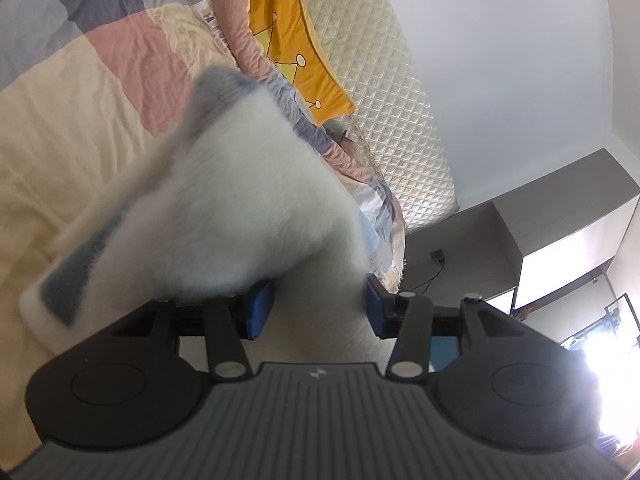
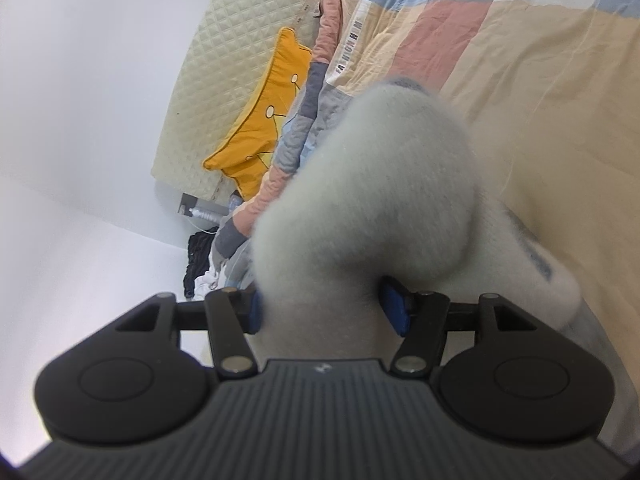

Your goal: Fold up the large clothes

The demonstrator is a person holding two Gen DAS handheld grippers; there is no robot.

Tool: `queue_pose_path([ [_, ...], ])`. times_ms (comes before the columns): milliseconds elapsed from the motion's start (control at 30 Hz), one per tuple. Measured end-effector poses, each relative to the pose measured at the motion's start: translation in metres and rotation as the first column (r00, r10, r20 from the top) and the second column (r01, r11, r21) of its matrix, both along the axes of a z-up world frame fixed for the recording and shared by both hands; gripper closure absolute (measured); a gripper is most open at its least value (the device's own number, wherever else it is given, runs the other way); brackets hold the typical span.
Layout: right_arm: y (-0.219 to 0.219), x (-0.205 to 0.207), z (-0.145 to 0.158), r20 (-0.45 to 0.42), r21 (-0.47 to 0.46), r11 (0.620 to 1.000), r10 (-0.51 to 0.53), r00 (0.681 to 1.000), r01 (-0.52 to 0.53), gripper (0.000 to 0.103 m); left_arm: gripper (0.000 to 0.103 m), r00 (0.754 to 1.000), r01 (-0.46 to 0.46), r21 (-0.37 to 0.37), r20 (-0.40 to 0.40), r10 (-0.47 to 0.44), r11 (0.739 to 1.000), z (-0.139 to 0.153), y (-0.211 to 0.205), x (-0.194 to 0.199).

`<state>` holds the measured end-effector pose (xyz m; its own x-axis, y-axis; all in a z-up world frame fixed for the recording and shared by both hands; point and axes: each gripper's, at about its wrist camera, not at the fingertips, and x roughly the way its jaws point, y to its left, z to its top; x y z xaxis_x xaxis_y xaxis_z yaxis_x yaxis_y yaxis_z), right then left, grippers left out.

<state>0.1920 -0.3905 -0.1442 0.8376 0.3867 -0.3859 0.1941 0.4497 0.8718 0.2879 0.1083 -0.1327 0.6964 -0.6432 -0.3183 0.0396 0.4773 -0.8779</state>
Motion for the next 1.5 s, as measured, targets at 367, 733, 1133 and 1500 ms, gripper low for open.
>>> queue_pose_path([
  [367, -0.007, 0.068, -0.038, -0.082, -0.017, 1.000, -0.003, 0.997, 0.001, 0.042, 0.051, 0.999, -0.010, 0.126, -0.046, 0.016, 0.992, -0.053, 0.001, 0.085],
  [733, 0.008, 0.110, -0.055, -0.002, -0.271, 0.962, 0.045, 0.999, -0.044, 0.045, 0.052, 0.999, 0.033, 0.433, -0.014, -0.029, 0.901, -0.084, -0.034, 0.114],
  [1133, 0.041, 0.085, -0.020, 0.067, -0.439, 0.895, 0.122, 0.990, -0.081, 0.042, 0.044, 0.979, -0.018, 0.698, 0.159, -0.130, 0.716, -0.031, -0.092, 0.060],
  [1500, 0.085, 0.076, -0.018, 0.039, -0.670, 0.735, 0.175, 0.984, -0.104, 0.042, 0.043, 0.971, 0.013, 0.766, 0.143, -0.191, 0.642, -0.037, -0.127, 0.064],
])
